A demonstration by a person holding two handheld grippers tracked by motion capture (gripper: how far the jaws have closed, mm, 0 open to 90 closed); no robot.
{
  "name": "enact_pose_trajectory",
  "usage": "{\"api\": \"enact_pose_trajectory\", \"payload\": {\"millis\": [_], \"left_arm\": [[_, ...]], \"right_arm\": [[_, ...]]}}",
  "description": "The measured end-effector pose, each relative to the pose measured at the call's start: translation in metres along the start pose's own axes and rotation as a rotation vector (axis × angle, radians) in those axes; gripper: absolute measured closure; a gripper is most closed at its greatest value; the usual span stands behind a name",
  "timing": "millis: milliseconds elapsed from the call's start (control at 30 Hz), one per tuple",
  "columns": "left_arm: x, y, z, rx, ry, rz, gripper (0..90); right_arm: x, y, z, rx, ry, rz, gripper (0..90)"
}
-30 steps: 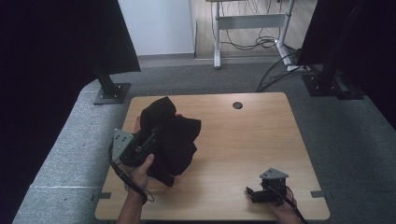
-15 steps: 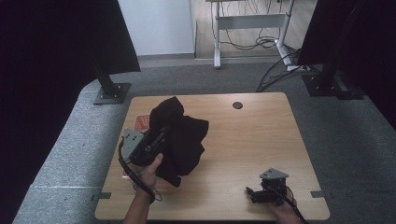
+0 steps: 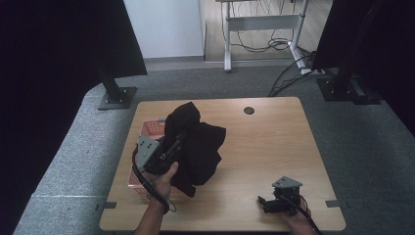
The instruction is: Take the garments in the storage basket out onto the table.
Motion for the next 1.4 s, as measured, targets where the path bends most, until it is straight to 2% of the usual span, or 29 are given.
{"api": "enact_pose_trajectory", "payload": {"millis": [433,1400], "left_arm": [[0.025,-0.005,-0.009,-0.01,-0.034,-0.013,65.8],[0.059,-0.027,-0.03,-0.068,-0.074,-0.028,65.8]], "right_arm": [[0.0,0.0,0.0,0.0,0.0,0.001,0.2],[0.0,0.0,0.0,-0.001,0.0,0.001,0.2]]}}
Point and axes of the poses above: each handheld gripper's, and its own axes: z roughly backward along the jaws, y roughly out of its top, x roughly to its right, the point moved 9 cm from there along -z, roughly forward along the jaws, and after that the axes turned 4 degrees about y, right-handed, at the moved point
